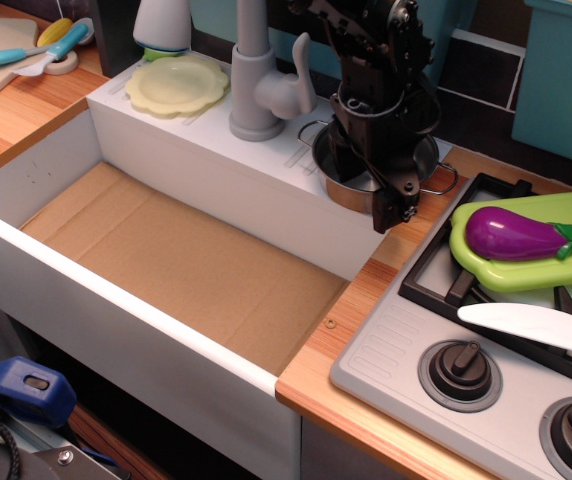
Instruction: Put pot or pan in sink
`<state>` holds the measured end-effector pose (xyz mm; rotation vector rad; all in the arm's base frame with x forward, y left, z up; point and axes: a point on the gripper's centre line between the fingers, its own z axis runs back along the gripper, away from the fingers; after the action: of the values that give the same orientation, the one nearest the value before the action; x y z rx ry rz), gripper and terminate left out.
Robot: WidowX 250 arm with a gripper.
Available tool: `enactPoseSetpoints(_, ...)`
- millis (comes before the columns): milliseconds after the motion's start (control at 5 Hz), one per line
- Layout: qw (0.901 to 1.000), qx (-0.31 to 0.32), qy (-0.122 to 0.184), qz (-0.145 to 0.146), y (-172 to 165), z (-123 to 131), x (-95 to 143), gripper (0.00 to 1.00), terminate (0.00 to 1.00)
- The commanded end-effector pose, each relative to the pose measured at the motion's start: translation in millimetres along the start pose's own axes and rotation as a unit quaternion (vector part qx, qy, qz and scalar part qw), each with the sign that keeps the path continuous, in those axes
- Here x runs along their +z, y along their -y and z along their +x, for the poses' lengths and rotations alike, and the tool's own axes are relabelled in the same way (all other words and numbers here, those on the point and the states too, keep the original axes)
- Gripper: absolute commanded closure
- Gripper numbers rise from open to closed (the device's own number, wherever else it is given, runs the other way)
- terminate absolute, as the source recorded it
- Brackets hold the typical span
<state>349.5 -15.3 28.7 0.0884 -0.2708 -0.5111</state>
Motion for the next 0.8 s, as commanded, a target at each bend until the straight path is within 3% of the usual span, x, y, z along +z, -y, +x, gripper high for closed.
enactPoseSetpoints(0, 0.9996, 0.012, 0.024, -0.006, -1, 15, 6, 0.0, 0.0)
enactPoseSetpoints(200, 0.9987, 0.025, 0.039, -0.022, 1, 13, -8, 0.0, 0.0)
enactPoseSetpoints(400, 0.9982, 0.033, 0.042, -0.027, 0, 12, -11, 1.0, 0.0)
enactPoseSetpoints(600, 0.9981, 0.04, 0.038, -0.027, -1, 14, -12, 1.0, 0.0)
